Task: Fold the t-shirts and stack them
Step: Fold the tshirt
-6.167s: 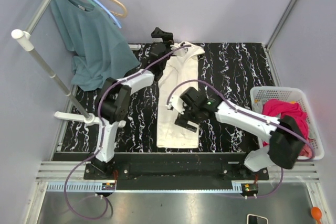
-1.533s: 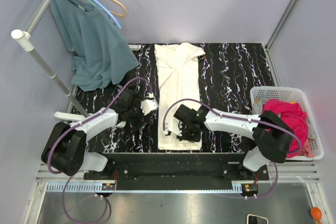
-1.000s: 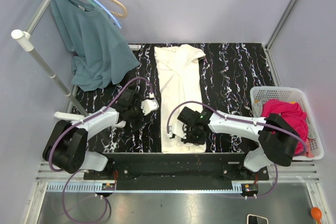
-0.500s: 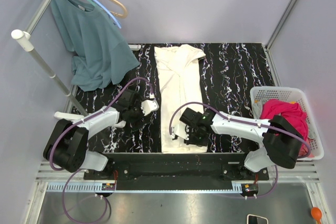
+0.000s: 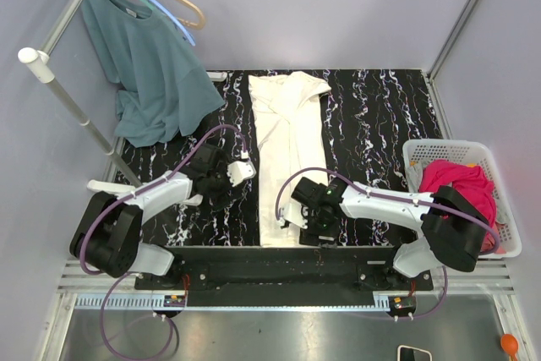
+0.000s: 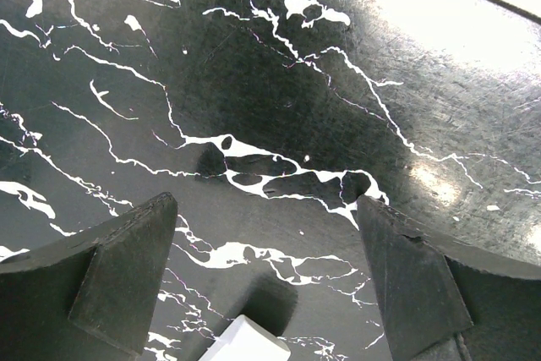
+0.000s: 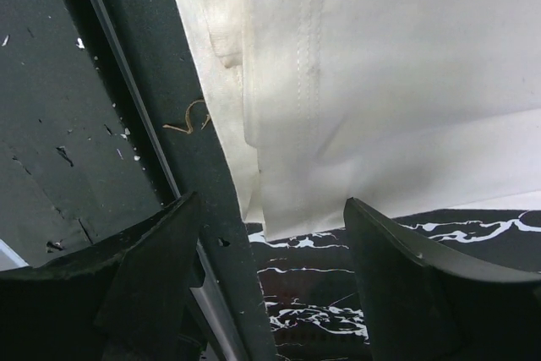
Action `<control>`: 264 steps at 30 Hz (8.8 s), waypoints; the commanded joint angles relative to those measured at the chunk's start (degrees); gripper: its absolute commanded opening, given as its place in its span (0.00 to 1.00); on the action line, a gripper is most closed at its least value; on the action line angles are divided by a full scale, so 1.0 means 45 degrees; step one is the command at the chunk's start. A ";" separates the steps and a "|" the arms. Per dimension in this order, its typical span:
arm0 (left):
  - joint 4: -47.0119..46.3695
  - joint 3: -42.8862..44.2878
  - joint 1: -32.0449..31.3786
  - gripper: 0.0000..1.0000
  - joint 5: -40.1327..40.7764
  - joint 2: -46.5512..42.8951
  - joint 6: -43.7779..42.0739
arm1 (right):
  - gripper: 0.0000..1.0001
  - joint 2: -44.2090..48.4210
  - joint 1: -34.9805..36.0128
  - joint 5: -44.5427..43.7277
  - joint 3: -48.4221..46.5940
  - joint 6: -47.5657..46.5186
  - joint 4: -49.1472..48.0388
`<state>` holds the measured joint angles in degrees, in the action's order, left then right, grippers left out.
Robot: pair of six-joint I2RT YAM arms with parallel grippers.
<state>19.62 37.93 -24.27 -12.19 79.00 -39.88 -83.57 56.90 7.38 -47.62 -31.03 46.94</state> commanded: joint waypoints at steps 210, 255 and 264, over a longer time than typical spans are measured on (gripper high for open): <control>0.6987 0.5984 -0.5192 0.00 -0.0399 0.1547 0.2514 | 0.00 0.1030 0.0558 0.0998 -0.2055 0.0215 0.0251; 0.5875 1.0651 -0.2283 0.00 0.1712 0.5821 0.0658 | 0.00 -0.2912 -0.4539 -0.2167 -0.7015 -0.4179 -0.1290; 0.5680 1.2136 -0.1833 0.00 0.2004 0.7383 0.0737 | 0.00 -0.4826 -0.5184 -0.2440 -0.8870 -0.4492 -0.1621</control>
<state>43.57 89.60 -31.57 -5.32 108.97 -33.36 -103.24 34.79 -1.56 -81.08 -48.66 45.95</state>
